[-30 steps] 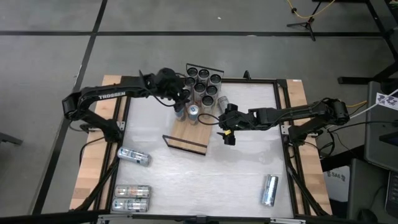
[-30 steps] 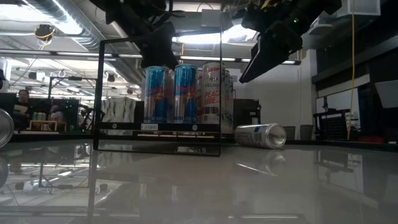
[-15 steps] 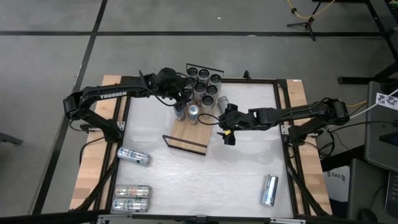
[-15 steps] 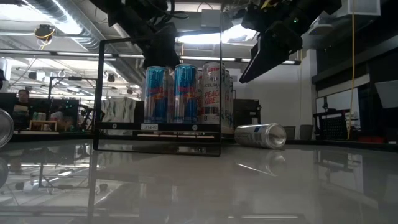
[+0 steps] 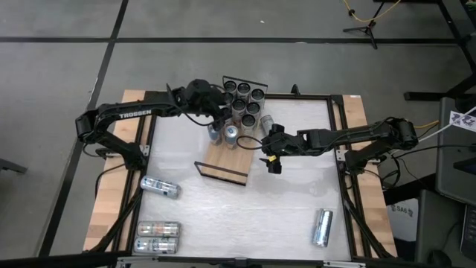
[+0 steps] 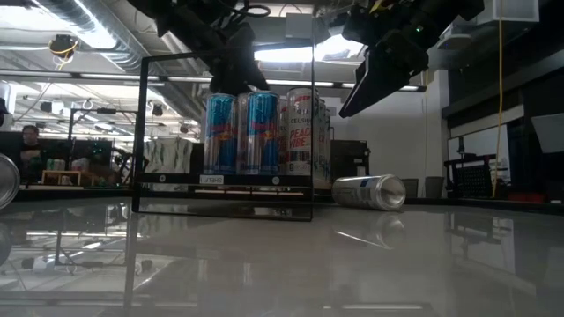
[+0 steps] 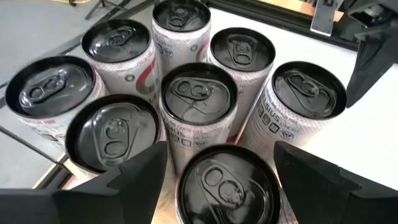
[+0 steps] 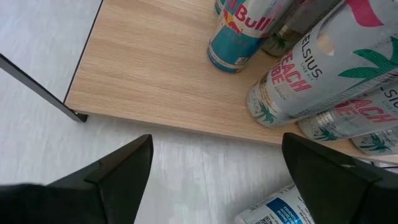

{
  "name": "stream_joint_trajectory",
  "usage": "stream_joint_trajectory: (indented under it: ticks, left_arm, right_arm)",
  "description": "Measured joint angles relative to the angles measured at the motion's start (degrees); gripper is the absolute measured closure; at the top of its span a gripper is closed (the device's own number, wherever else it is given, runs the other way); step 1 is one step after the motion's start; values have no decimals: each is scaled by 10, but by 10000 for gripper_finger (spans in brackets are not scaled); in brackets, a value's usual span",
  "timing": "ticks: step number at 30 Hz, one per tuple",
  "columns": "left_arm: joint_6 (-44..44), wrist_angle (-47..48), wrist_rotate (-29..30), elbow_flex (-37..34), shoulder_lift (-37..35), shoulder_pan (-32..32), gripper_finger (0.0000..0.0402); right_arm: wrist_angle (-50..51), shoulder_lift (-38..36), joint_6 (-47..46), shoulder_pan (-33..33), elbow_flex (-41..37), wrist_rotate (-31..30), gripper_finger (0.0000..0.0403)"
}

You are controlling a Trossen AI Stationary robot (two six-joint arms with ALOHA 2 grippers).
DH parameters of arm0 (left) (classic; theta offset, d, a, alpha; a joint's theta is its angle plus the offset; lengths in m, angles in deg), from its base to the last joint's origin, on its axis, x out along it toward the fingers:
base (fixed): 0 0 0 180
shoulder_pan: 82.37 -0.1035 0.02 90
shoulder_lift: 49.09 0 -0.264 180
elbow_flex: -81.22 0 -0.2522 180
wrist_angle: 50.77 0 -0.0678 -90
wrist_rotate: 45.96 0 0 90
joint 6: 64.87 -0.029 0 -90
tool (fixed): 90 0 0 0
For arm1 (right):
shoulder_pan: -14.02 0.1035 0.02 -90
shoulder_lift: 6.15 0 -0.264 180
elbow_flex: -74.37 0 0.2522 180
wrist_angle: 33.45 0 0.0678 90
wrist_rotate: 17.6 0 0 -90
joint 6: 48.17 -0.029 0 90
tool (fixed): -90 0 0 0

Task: Place canned beverage on shelf
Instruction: Put the bottom left pink soda can on the shelf aligned with the other pink soda can, then adjust the pink soda can

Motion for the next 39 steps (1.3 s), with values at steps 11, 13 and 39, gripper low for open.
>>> stream_joint_trajectory:
  ticks: [11, 13, 39]
  left_arm:
    - [0, -2, 10, 0, -44, -1, 115]
    - [0, 4, 33, 0, -61, -1, 115]
    - [29, 187, 192, -1, -3, -3, 115]
  right_arm:
    - [0, 0, 0, 0, 0, 0, 52]
    - [0, 0, 0, 0, 0, 0, 52]
    - [-1, 0, 0, 0, 0, 0, 52]
